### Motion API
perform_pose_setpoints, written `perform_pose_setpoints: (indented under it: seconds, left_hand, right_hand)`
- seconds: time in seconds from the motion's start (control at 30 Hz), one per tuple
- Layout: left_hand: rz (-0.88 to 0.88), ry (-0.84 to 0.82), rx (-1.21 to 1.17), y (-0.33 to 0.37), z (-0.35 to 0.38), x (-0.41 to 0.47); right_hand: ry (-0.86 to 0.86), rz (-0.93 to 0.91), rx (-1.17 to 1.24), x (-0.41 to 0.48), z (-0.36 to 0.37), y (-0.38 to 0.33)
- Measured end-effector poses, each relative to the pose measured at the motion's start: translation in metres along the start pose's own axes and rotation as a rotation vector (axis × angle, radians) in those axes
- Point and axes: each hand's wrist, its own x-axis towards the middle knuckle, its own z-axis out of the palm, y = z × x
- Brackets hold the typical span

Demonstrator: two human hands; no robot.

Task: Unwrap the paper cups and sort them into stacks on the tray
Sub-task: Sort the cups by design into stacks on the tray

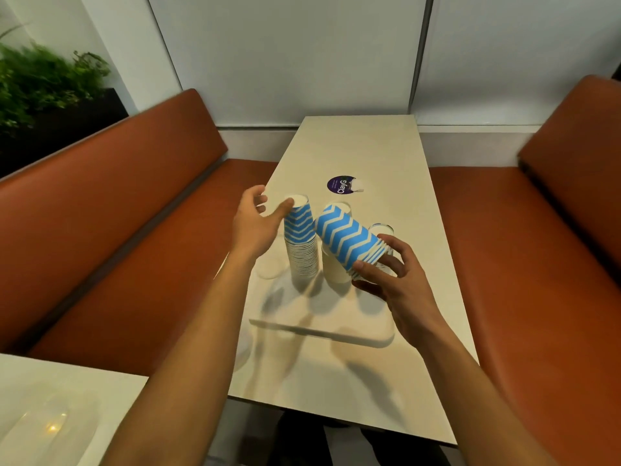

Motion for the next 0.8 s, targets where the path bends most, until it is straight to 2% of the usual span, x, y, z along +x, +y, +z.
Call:
perform_pose_setpoints:
  seconds: [0.07, 0.13, 0.3, 0.37, 0.47, 0.67, 0.8]
  left_hand:
    - [-0.036, 0.004, -0.213, 0.01, -0.012, -0.024]
    - [-0.097, -0.102, -0.359, 0.014, -0.016, -0.052]
    - [-0.175, -0.403, -0.495, 0.016, -0.001, -0.102]
    - [-0.178, -0.455, -0.549, 0.02, 0.006, -0.112]
    - [-0.206, -0.425, -0.633, 0.021, 0.012, -0.116]
    - [-0.244, -0.364, -0.617, 0.02, 0.013, -0.114]
    - [-0.244, -0.284, -0.605, 0.017, 0.007, -0.096]
  right_hand:
    - [0.006, 0.005, 0.004, 0.0, 0.002, -0.002]
    - [-0.002, 0.003, 0.002, -0.001, 0.006, -0.003]
    - [-0.057, -0.037, -0.059, -0.001, 0.02, -0.004]
    - [-0.082, -0.057, -0.114, -0.002, 0.026, -0.006]
    - [-0.1, -0.064, -0.139, -0.001, 0.028, -0.007]
    - [-0.109, -0.05, -0.13, 0.003, 0.022, -0.003]
    - [-0.054, -0.047, -0.099, 0.008, 0.017, 0.004]
